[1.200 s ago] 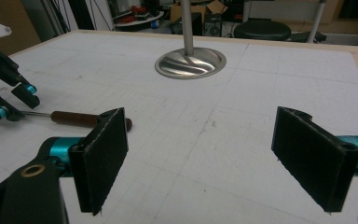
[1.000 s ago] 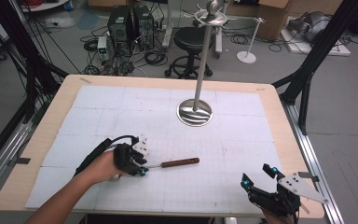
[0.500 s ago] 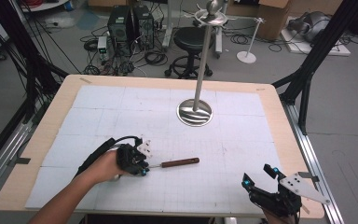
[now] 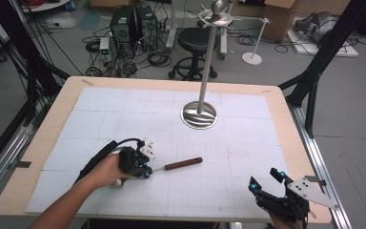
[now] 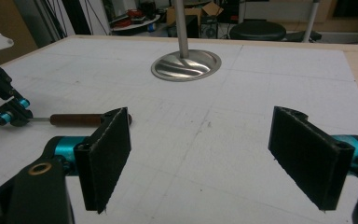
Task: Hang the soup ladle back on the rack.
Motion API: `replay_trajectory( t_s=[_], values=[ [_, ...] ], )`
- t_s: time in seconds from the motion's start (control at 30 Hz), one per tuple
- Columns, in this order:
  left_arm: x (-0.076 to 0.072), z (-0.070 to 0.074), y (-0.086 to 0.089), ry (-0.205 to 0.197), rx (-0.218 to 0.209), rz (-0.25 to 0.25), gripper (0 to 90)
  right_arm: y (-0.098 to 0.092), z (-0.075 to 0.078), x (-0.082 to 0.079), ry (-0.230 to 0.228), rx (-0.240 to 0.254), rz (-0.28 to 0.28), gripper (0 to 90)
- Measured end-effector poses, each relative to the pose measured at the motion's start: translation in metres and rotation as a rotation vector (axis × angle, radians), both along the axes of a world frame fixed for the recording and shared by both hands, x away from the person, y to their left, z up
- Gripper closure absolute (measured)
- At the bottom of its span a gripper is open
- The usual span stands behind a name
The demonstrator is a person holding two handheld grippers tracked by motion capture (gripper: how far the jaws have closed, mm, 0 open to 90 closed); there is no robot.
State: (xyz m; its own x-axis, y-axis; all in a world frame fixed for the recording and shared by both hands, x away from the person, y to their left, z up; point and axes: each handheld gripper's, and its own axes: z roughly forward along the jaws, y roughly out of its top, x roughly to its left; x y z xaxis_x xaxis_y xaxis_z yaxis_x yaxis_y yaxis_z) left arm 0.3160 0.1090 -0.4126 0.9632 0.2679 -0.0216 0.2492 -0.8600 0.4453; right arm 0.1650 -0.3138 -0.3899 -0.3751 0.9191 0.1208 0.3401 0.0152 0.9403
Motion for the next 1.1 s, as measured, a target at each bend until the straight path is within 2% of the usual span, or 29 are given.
replay_trajectory(
  t_s=[0.13, 0.27, 0.33, 0.37, 0.6, 0.67, 0.73, 0.8, 0.97, 1.1],
  values=[
    [-0.001, 0.003, 0.003, -0.004, -0.026, 0.019, 83.7, -0.001, 0.0, 0.0, 0.003, 0.012, -0.003, 19.8],
    [-0.001, 0.01, 0.012, -0.012, -0.079, 0.056, 83.7, -0.001, 0.0, -0.001, 0.005, 0.014, -0.005, 19.8],
    [-0.002, 0.016, 0.019, -0.021, -0.12, 0.078, 83.7, 0.0, 0.0, -0.001, 0.004, 0.017, -0.006, 19.8],
    [-0.002, 0.016, 0.019, -0.021, -0.12, 0.078, 83.7, 0.0, 0.0, -0.001, 0.004, 0.017, -0.006, 19.8],
    [-0.006, 0.021, 0.033, -0.046, -0.2, 0.133, 83.7, 0.002, 0.001, 0.0, 0.007, 0.027, -0.001, 19.8],
    [-0.009, 0.022, 0.038, -0.067, -0.22, 0.151, 83.7, 0.002, 0.0, 0.0, 0.005, 0.025, 0.0, 19.8],
    [-0.009, 0.023, 0.039, -0.069, -0.228, 0.155, 83.7, 0.002, 0.0, 0.0, 0.007, 0.026, 0.002, 19.8],
    [-0.012, 0.025, 0.043, -0.088, -0.252, 0.172, 83.7, 0.003, -0.001, 0.001, 0.009, 0.029, 0.004, 19.8],
    [-0.016, 0.03, 0.049, -0.117, -0.283, 0.187, 83.7, 0.004, 0.0, 0.002, 0.012, 0.029, 0.007, 19.8],
    [-0.021, 0.033, 0.057, -0.135, -0.337, 0.218, 83.7, 0.004, -0.001, 0.002, 0.01, 0.03, 0.009, 19.8]
  ],
)
